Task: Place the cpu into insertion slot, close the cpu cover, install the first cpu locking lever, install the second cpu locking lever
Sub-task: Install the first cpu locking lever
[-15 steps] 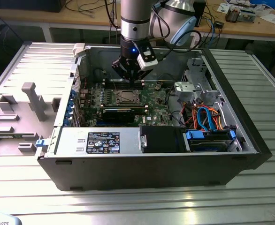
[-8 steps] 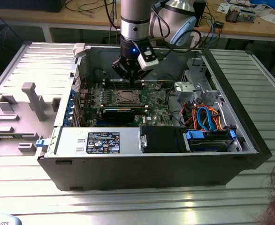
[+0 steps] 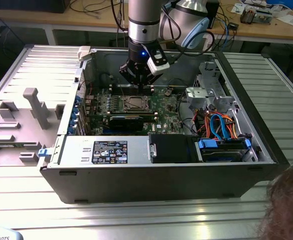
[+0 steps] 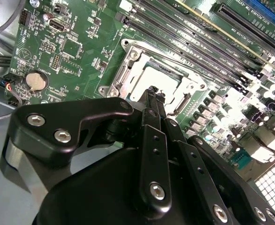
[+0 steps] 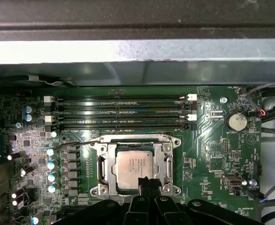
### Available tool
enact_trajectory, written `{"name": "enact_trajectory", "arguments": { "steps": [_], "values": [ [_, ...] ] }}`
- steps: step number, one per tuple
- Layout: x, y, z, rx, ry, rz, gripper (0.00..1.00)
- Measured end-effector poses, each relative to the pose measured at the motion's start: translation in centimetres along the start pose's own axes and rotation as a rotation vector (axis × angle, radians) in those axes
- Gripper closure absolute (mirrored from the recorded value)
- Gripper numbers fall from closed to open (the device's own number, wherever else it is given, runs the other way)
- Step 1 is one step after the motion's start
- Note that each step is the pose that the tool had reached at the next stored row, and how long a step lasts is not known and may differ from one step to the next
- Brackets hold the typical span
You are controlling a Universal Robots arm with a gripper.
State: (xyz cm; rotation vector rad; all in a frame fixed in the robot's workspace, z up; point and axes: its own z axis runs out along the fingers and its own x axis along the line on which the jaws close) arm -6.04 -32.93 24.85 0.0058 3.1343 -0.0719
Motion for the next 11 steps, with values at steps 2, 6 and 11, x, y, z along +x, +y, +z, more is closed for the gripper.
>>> {"name": "enact_trajectory", "arguments": {
  "steps": [2,6,11],
  "values": [
    [0.00,0.00,0.00,0.0000,-0.0004,-0.008,0.89],
    [0.00,0.00,0.00,0.0000,-0.0009,-0.022,0.89],
    [0.00,0.00,0.00,-0.0002,-0.0016,-0.036,0.89]
  ]
}}
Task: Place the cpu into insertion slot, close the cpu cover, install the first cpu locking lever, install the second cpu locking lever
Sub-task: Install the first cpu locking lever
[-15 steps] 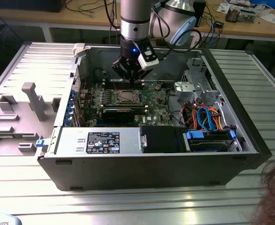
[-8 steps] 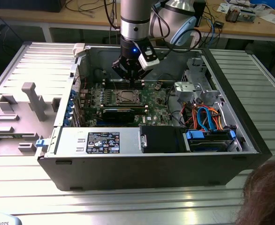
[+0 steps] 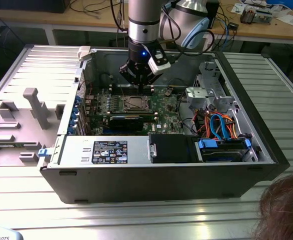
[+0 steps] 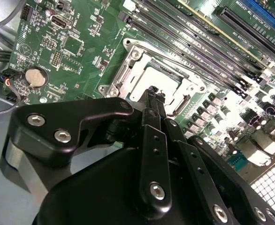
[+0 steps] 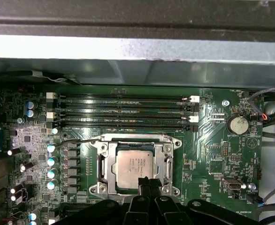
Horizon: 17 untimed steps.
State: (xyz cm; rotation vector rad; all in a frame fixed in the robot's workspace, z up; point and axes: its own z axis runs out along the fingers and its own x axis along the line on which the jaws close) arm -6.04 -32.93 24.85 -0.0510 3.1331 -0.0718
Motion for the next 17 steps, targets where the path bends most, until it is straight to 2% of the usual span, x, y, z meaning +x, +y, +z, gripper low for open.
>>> {"name": "enact_trajectory", "arguments": {
  "steps": [17],
  "values": [
    [0.00,0.00,0.00,-0.0005,-0.0031,-0.065,0.89]
  ]
}}
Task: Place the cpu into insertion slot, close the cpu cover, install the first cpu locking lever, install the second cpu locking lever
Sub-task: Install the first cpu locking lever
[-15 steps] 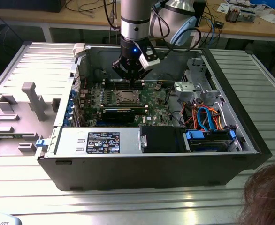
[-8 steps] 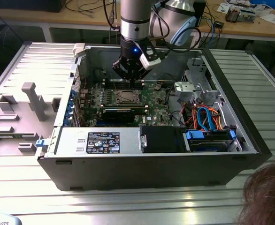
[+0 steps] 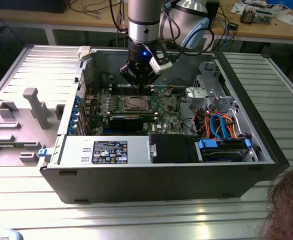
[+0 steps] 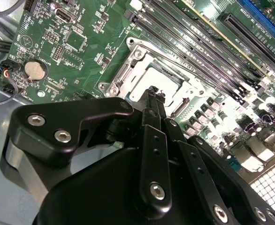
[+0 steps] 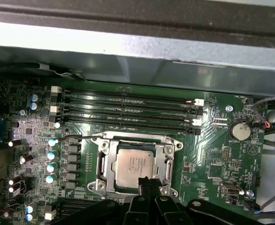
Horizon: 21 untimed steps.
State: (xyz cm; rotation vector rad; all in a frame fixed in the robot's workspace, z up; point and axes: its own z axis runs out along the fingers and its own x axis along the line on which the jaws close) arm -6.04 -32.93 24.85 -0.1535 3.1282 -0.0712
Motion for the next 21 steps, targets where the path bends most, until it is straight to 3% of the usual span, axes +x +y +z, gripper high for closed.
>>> {"name": "enact_trajectory", "arguments": {
  "steps": [21],
  "values": [
    [0.00,0.00,0.00,-0.0004,-0.0030,-0.066,0.89]
  ]
}}
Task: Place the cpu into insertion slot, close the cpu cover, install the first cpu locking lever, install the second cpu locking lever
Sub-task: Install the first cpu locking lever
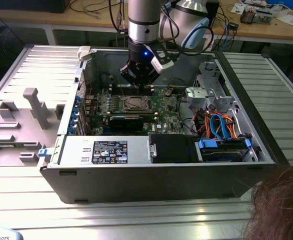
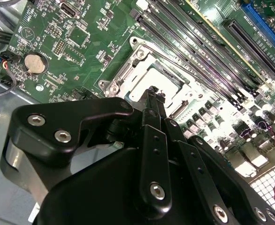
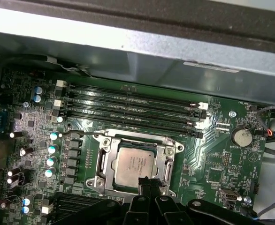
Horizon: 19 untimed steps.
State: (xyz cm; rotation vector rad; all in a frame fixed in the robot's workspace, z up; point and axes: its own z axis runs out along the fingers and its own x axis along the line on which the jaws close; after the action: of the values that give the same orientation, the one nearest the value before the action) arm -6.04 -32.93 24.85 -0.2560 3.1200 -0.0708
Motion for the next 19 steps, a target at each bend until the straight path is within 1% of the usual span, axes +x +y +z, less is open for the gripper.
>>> {"name": "enact_trajectory", "arguments": {
  "steps": [4,19],
  "values": [
    [0.00,0.00,0.00,-0.0001,-0.0004,-0.010,0.89],
    [0.00,0.00,0.00,-0.0004,-0.0029,-0.064,0.89]
  ]
}}
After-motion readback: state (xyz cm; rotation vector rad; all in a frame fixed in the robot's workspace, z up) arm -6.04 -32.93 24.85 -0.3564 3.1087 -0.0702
